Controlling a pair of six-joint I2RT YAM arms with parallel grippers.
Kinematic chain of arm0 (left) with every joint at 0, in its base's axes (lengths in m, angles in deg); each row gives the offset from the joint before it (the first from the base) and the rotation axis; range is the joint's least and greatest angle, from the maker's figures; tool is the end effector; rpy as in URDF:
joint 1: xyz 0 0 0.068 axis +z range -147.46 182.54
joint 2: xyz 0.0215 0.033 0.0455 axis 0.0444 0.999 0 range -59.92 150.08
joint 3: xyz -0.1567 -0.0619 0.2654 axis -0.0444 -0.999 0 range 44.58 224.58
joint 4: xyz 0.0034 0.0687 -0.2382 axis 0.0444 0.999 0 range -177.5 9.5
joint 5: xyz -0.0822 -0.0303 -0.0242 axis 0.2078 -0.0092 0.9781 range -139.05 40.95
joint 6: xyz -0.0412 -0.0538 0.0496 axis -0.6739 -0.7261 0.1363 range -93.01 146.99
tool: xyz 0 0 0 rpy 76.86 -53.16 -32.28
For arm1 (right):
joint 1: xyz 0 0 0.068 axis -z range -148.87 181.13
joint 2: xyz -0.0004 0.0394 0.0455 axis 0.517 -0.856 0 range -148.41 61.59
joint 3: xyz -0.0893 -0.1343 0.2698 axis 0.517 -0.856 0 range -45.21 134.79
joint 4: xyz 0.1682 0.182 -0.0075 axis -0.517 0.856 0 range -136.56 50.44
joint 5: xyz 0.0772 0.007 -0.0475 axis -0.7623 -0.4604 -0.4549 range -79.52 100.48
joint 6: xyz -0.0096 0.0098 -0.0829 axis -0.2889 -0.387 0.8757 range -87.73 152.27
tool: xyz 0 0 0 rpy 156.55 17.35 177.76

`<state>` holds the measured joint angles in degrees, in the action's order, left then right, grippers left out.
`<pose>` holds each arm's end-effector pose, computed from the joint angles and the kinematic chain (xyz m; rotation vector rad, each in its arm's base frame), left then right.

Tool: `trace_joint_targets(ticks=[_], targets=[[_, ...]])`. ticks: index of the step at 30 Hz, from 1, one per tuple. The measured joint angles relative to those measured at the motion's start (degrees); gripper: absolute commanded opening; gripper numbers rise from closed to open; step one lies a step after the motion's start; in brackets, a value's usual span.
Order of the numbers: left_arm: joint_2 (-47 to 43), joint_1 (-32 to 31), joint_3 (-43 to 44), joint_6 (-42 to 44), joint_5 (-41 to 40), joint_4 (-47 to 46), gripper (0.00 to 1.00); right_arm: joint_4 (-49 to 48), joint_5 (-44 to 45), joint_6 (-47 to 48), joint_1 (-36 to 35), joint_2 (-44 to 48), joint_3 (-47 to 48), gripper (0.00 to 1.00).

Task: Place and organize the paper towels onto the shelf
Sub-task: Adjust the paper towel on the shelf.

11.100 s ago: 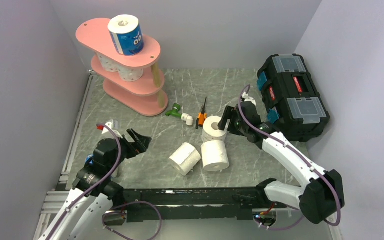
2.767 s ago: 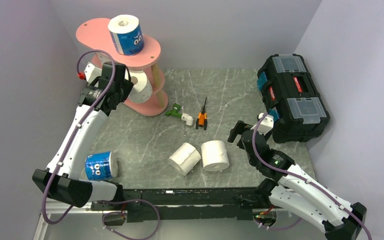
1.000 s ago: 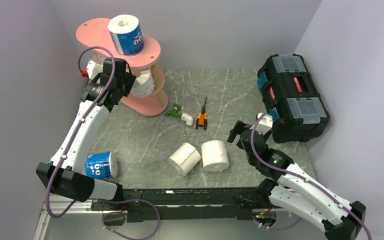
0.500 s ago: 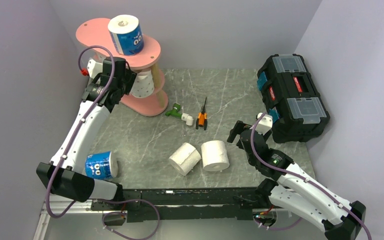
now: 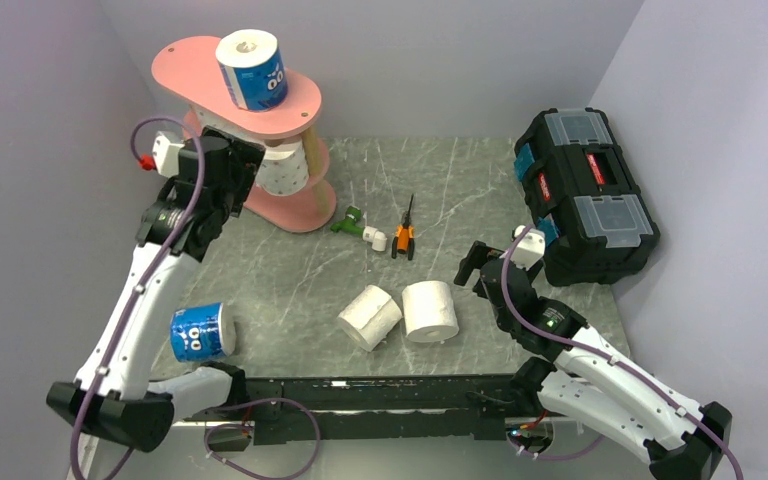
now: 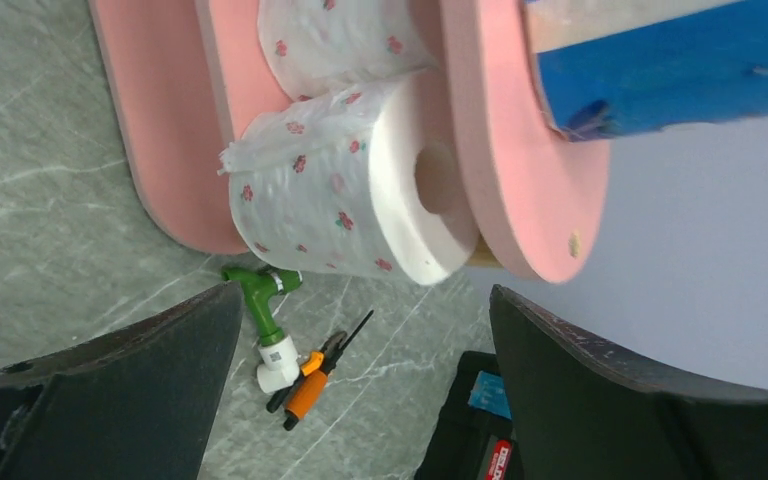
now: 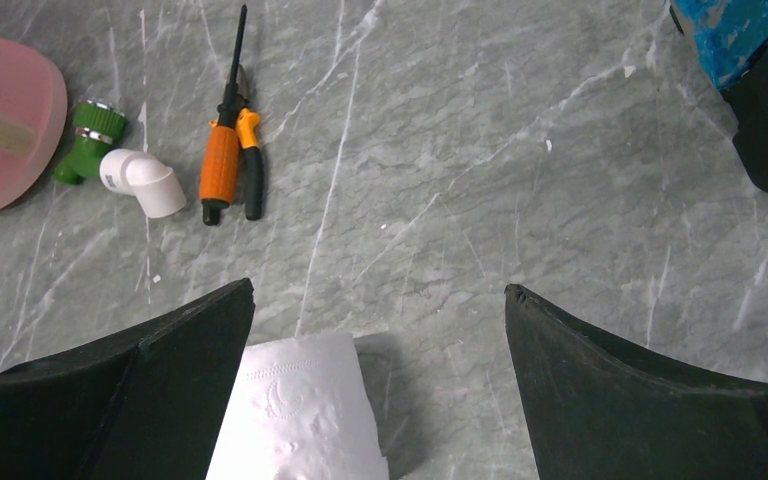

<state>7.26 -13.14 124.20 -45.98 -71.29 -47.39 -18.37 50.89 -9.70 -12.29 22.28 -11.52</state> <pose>0.2377 -0.0378 0.4385 -1.1963 1.6822 -0.5780 0.1243 0.0520 0.2725 0.3630 1.9799 0.1807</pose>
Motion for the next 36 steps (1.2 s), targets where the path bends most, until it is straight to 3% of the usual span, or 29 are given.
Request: trace_joint_targets(ticks=[4,8,18,25,28,32,36], targets=[[-4.72,0.0,0.0,4.52,-0.09,0.13,0.99,-0.02,-0.28,0.07,0.0,0.04,0.0,0.99],[-9.62,0.0,-1.46,15.72,1.03,-2.36,0.99,-0.15,-1.33,0.66,0.0,0.04,0.0,0.98],[-21.22,0.0,-19.63,45.51,7.58,-16.7,0.94,-3.45,-5.79,3.45,0.0,0.02,-0.33,0.97],[-20.81,-0.02,-26.03,53.68,10.71,-23.26,0.99,-3.87,-6.56,4.13,0.0,-1.25,-0.33,0.97],[-19.19,-0.04,-26.25,53.9,10.84,-24.83,0.88,-3.87,-6.69,4.37,0.0,-1.25,-0.33,0.97],[-18.69,-0.04,-30.12,55.43,12.5,-29.73,0.55,-3.89,-6.93,4.5,0.0,-1.11,-0.33,0.97],[-17.9,0.15,-33.57,57.29,14.6,-32.79,0.49,-3.89,-6.99,4.52,0.0,-0.76,-0.37,0.97]])
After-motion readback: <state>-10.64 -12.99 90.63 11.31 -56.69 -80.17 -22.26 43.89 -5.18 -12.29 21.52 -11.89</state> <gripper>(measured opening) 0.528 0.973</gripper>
